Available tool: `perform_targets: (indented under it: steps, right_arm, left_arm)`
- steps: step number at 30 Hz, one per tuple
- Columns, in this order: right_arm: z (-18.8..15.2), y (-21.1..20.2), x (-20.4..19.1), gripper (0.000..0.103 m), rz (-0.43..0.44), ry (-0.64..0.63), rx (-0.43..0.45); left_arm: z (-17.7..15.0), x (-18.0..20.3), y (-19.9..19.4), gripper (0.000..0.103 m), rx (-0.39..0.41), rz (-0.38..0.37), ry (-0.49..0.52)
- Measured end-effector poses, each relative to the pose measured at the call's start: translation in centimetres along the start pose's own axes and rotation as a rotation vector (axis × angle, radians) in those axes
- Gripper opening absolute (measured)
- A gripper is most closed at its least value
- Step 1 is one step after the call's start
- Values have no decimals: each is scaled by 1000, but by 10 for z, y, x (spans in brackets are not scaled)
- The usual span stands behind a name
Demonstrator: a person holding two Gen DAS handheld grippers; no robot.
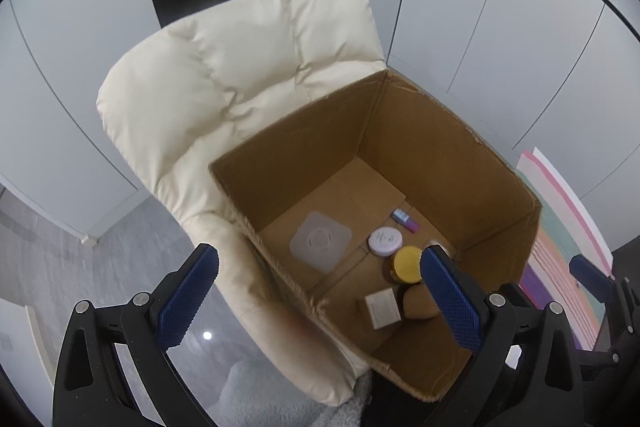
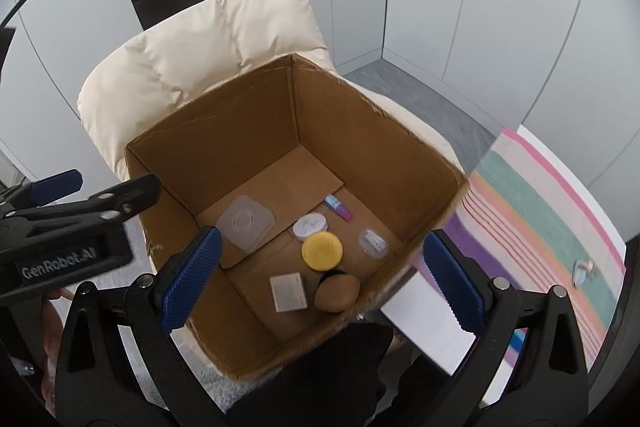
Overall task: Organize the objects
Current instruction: 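Withdraw both open tools from the box back toward the striped cloth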
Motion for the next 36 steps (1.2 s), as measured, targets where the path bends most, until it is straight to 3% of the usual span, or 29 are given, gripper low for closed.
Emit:
perform_targets:
  steps: [10, 13, 17, 25, 36]
  right_arm:
    - [-72, -32, 4, 102, -43, 38, -82]
    - [-93, -46, 0, 102, -16, 66, -94]
    - [-108, -60, -7, 102, 13, 80, -91]
    - [-108, -78, 14, 102, -45, 129, -54]
    - [-154, -121, 107, 102, -180, 332, -44]
  left_arm:
    - [-64, -9, -13, 102, -53, -15, 44]
    - [-82, -9, -20, 102, -69, -14, 72]
    - [-84, -5, -26, 102, -52, -4, 95]
    - [-80, 35, -42, 102, -11, -64, 167]
    - [-113, 128, -50, 102, -33, -160, 346]
Point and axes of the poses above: each gripper's, at about its wrist camera, not at the fingertips, and y roughly the way its jaws point, x to its right, z to its top, the point moved 10 cm from there along y, roughly the way its jaws point, and after that the axes turned 7 degrees about -y, right-handed, at the moved point
